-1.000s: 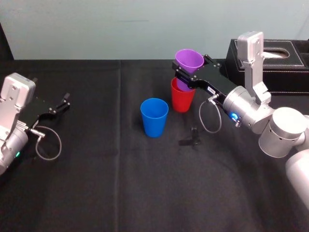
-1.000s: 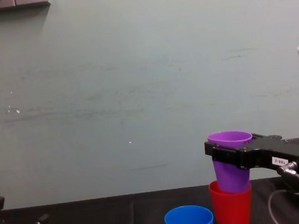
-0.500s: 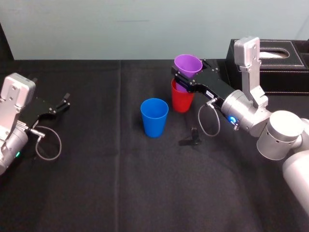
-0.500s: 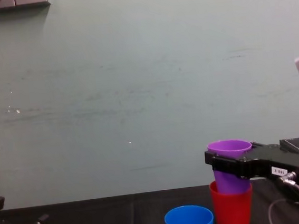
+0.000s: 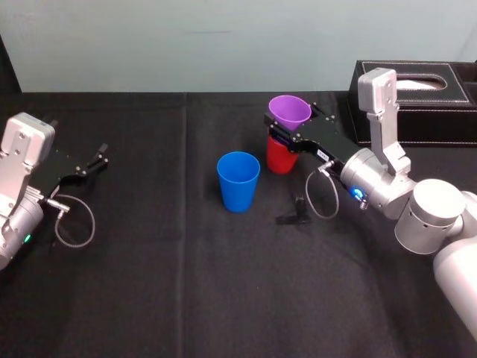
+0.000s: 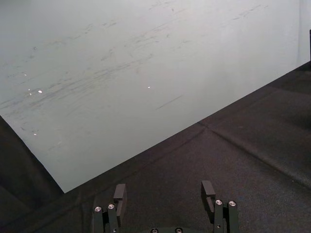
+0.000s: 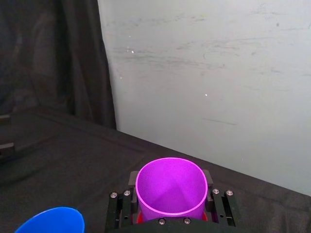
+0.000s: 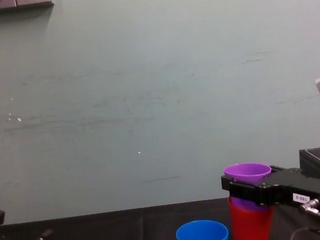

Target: Stack the three plastic cups sequentially using one hand.

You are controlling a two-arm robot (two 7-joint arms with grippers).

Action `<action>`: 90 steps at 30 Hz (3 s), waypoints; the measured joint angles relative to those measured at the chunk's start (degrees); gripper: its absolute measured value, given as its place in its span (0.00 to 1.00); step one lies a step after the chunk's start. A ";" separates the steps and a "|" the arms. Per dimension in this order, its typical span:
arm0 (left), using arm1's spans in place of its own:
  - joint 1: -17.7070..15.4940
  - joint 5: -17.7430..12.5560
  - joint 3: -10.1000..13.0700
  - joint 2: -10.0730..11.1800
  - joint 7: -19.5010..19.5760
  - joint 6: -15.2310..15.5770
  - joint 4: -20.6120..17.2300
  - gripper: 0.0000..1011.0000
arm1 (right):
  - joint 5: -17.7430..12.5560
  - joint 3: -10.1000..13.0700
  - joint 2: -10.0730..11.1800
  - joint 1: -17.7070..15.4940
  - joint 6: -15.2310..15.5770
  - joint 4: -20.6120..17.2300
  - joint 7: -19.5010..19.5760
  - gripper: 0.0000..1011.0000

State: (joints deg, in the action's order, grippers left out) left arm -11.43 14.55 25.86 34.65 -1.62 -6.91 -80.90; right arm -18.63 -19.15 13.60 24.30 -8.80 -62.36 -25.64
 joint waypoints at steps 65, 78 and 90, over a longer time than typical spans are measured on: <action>0.00 0.00 0.00 0.00 0.00 0.00 0.00 0.99 | -0.62 2.17 9.64 -21.26 -2.46 -24.62 -0.83 0.99; 0.00 0.00 0.00 0.00 0.00 0.01 0.00 0.99 | 2.48 -0.66 9.69 -23.15 -2.98 -24.26 -1.36 0.99; 0.00 0.00 0.00 0.00 0.00 0.01 0.00 0.99 | 5.50 -3.46 5.34 -18.41 1.04 -19.79 1.39 0.99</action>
State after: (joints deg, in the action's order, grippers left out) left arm -11.43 14.55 25.86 34.65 -1.62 -6.90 -80.90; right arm -13.12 -22.62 18.94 5.89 -7.76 -82.14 -24.25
